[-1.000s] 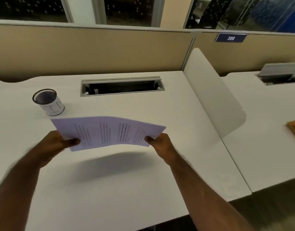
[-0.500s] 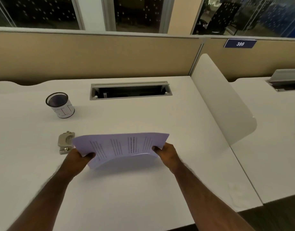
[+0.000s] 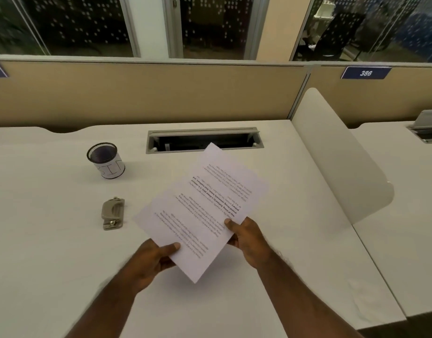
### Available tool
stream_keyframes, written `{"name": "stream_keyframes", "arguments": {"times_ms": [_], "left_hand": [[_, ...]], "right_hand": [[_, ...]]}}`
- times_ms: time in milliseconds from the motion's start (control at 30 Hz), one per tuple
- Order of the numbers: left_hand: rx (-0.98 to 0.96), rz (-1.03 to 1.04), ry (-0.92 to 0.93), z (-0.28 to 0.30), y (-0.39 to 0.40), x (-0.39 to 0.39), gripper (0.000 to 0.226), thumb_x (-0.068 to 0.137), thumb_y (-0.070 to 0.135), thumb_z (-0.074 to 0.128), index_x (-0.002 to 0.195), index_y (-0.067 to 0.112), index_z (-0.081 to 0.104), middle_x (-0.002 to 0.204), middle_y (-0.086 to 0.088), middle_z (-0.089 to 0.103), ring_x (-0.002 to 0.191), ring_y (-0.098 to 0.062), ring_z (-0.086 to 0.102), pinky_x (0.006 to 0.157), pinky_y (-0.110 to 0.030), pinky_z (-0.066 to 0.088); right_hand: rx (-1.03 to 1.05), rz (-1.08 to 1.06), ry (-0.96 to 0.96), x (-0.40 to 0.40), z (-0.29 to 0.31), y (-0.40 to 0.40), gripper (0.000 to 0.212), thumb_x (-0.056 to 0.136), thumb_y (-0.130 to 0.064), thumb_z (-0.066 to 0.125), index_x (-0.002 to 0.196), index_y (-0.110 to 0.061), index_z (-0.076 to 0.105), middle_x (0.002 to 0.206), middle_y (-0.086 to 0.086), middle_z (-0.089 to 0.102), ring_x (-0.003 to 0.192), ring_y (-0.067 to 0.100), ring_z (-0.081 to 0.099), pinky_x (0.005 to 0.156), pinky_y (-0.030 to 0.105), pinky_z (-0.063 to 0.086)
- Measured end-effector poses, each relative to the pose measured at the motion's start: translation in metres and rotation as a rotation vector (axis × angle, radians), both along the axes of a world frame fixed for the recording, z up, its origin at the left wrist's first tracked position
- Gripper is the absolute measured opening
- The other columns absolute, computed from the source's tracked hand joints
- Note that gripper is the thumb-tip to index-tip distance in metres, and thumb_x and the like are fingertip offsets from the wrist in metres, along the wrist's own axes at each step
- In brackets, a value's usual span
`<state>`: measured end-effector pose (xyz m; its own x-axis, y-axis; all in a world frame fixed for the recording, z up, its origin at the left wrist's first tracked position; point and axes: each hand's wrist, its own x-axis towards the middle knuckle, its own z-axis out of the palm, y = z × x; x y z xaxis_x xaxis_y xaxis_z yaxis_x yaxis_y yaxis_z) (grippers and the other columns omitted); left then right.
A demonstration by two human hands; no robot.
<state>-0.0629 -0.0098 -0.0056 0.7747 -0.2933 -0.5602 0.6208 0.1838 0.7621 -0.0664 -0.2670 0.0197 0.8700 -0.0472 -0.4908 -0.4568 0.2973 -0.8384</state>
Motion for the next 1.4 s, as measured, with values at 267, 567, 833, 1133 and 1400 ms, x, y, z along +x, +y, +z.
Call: {"name": "stream_keyframes", "arguments": {"times_ms": [267,567,833,1133,1400], "left_hand": [[0.167,0.072,-0.185,0.023,0.035,0.037,0.032,0.089,0.013,0.062,0.121,0.017,0.062,0.111,-0.008,0.073,0.094,-0.023,0.067,0.083,-0.037,0.055],[0.386,0.008,-0.481,0.051,0.015,0.049,0.018,0.087,0.014,0.069,0.103,0.02,0.074,0.102,0.004,0.078,0.098,-0.012,0.072,0.083,-0.022,0.052],[0.487,0.01,-0.517,0.043,0.009,0.042,0.02,0.087,0.015,0.068,0.093,0.035,0.072,0.102,0.003,0.077,0.094,-0.014,0.071,0.081,-0.027,0.053],[0.051,0.332,-0.139,0.029,0.0,0.038,0.017,0.089,0.01,0.063,0.105,0.012,0.068,0.104,-0.009,0.077,0.089,-0.022,0.074,0.068,-0.031,0.06],[-0.087,0.281,-0.07,0.021,0.015,0.034,0.012,0.09,0.003,0.057,0.091,0.013,0.063,0.094,-0.009,0.071,0.077,-0.017,0.072,0.071,-0.033,0.062]], "right_hand": [[-0.28,0.03,-0.194,0.01,0.031,-0.016,0.026,0.095,-0.008,0.059,0.12,-0.011,0.066,0.118,0.012,0.071,0.108,0.033,0.069,0.092,0.052,0.056],[-0.477,0.153,-0.295,0.008,0.031,-0.012,0.021,0.093,-0.014,0.063,0.104,-0.031,0.07,0.108,0.004,0.075,0.105,0.022,0.069,0.094,0.039,0.054],[-0.495,0.166,-0.241,0.009,0.02,-0.013,0.02,0.094,-0.017,0.062,0.109,-0.028,0.068,0.105,-0.003,0.074,0.108,0.026,0.068,0.091,0.036,0.057],[-0.232,0.105,0.143,-0.012,0.0,-0.001,0.06,0.08,-0.049,0.071,0.133,-0.035,0.047,0.141,0.005,0.057,0.129,0.029,0.054,0.097,0.042,0.046],[-0.157,0.0,-0.022,-0.014,-0.007,-0.009,0.034,0.091,-0.006,0.062,0.125,-0.005,0.06,0.12,0.018,0.07,0.106,0.034,0.069,0.088,0.05,0.058]]}}
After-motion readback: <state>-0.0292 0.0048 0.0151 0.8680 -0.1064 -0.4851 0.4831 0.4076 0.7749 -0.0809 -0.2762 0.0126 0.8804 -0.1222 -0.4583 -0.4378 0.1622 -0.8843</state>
